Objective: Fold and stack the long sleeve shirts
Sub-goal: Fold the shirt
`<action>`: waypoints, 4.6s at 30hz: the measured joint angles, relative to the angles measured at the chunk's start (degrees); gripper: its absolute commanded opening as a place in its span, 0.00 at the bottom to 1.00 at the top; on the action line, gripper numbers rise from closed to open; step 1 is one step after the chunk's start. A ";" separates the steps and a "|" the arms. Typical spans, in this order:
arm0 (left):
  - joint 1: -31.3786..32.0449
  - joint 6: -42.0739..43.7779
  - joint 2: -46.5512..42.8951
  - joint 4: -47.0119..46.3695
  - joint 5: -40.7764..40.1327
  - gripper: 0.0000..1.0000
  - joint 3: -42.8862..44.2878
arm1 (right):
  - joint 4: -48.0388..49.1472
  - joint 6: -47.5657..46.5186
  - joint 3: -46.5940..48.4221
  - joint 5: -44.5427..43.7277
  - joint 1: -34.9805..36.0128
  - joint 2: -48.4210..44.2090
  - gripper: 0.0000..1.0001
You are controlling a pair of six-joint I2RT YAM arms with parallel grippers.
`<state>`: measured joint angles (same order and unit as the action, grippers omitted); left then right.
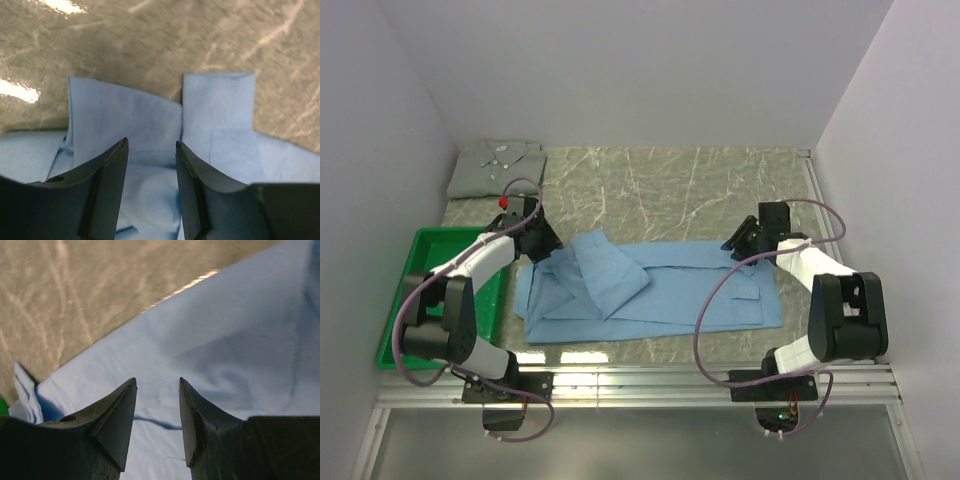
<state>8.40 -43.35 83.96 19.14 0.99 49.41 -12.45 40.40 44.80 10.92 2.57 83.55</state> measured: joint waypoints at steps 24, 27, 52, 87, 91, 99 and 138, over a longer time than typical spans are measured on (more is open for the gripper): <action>-6.36 -4.59 19.78 -9.92 4.15 0.51 10.73 | -6.27 1.70 21.16 -5.53 -11.15 23.04 0.46; -6.40 -4.07 20.22 -9.55 4.35 0.55 11.96 | -6.99 0.96 23.80 -7.06 -11.74 24.39 0.45; 3.13 2.14 17.00 -4.15 3.21 0.56 14.78 | -11.21 -12.02 16.65 -10.91 14.84 -4.24 0.80; 7.93 -0.96 23.82 -2.14 0.68 0.23 18.84 | -12.24 -14.14 13.53 -11.15 16.81 -7.63 0.80; 8.26 -0.87 23.80 -2.38 0.70 0.00 18.84 | -12.09 -14.51 12.94 -11.15 16.81 -8.46 0.79; 8.79 2.12 22.67 -4.68 1.29 0.00 18.58 | -11.74 -15.91 12.92 -9.75 17.09 -9.25 0.77; 22.25 45.68 -12.46 2.23 27.80 0.01 11.61 | -11.91 -54.66 34.86 27.74 28.20 -2.19 0.71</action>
<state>30.65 2.33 71.50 21.37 28.80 61.01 -24.36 -14.26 79.66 38.65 30.76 81.36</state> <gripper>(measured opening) 0.013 0.723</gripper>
